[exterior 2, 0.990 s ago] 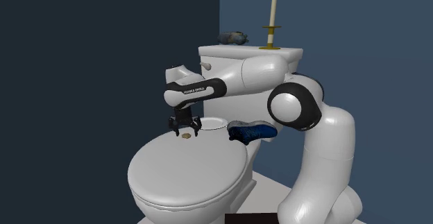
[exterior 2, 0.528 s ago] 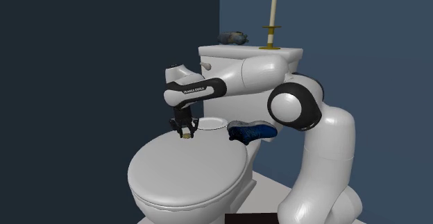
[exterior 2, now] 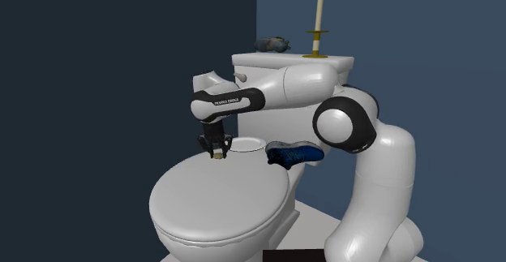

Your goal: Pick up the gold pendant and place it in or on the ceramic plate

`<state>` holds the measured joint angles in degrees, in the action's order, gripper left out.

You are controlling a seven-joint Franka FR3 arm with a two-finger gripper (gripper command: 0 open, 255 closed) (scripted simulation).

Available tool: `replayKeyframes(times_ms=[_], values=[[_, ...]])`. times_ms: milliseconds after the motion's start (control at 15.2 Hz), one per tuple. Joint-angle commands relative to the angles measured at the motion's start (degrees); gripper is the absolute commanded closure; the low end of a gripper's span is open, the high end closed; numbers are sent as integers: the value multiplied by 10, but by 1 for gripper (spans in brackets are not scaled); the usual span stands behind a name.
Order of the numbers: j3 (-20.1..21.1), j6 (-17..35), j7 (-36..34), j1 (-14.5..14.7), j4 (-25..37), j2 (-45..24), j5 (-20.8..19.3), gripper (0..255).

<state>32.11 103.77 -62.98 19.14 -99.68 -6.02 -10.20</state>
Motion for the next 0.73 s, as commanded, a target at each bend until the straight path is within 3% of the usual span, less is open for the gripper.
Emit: replayKeyframes(times_ms=[0,660], values=[[0,-14,2,0,12,1,1,255],[3,-92,9,4,95,-4,1,255]])
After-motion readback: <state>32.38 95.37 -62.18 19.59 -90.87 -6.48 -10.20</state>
